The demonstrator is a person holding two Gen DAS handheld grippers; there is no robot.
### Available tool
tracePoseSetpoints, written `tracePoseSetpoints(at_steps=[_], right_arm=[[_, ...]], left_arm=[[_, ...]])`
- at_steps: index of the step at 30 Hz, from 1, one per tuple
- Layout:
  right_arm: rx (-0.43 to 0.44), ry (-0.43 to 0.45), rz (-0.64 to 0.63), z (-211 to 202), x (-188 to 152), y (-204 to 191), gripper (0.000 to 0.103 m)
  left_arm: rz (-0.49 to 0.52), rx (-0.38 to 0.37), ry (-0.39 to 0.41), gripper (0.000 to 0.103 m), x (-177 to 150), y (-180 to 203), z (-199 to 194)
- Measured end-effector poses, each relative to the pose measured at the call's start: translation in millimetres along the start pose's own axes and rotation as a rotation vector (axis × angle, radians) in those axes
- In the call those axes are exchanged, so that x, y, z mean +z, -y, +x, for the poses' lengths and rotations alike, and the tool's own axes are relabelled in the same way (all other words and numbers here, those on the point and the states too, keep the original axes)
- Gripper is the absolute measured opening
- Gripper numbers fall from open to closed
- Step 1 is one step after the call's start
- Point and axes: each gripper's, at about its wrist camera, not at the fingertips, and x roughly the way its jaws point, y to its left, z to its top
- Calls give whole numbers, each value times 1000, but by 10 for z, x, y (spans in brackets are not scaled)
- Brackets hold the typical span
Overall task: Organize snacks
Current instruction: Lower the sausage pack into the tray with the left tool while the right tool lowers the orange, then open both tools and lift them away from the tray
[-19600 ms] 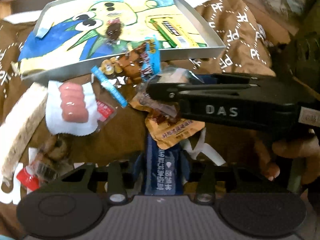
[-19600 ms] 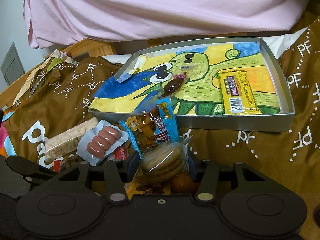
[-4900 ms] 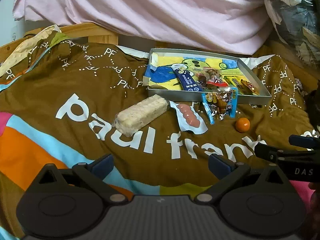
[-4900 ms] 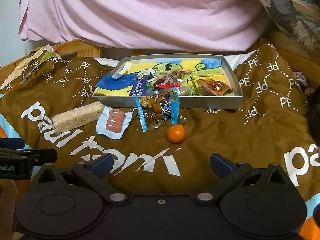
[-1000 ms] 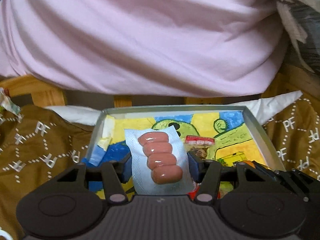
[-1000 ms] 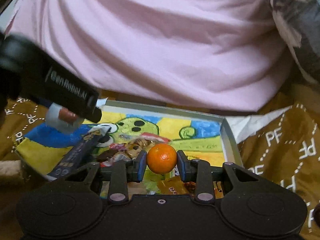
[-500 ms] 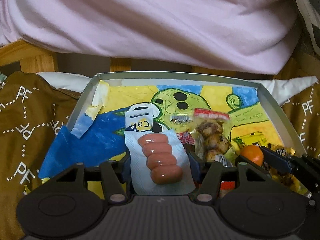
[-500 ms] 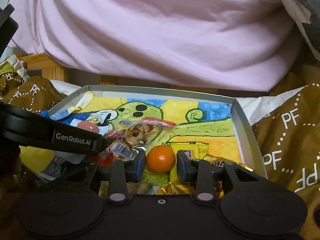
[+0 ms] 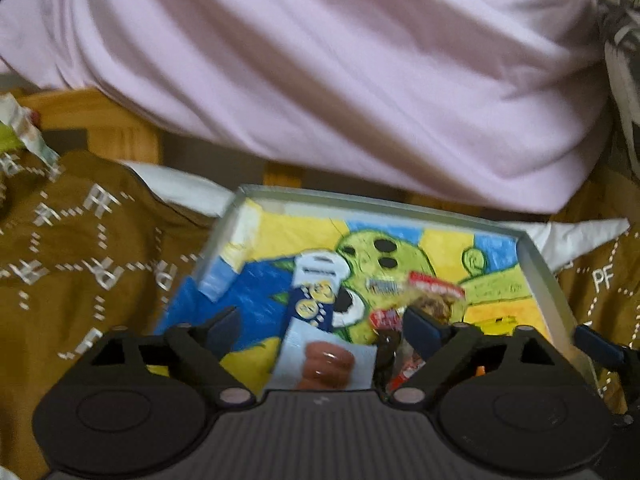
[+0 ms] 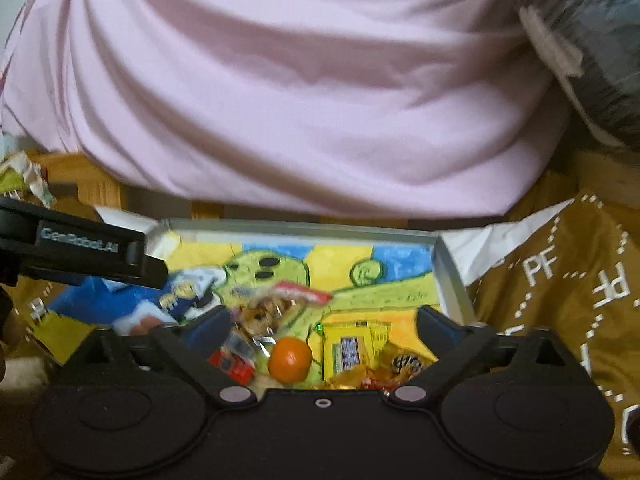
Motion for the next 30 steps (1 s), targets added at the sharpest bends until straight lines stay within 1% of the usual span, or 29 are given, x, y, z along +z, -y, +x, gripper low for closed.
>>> tracePoseSetpoints(at_steps=[1, 3, 8, 11, 15, 20, 24, 30], right_arm=[[-6, 8, 7, -51, 32, -2, 102], [-25, 18, 18, -180, 89, -13, 102], [-51, 81, 11, -543, 175, -76, 102], [-42, 128, 22, -783, 234, -97, 102], [-52, 190, 53, -1136, 272, -136, 102], [-50, 232, 91, -1510, 256, -194, 102], [-51, 260, 87, -1773, 213, -265, 102], [-40, 267, 78, -2108, 126, -365, 102]], left_arm=[[-5, 10, 17, 100, 15, -14, -78], [-19, 38, 52, 102, 41, -41, -260], [-15, 58, 113, 102, 96, -145, -709], [-8, 66, 143, 102, 90, -212, -977], [-8, 72, 155, 102, 41, -300, -1290], [-2, 75, 154, 102, -68, -414, -1647], [10, 83, 153, 102, -186, -496, -1889], [22, 103, 168, 102, -423, -590, -2225]])
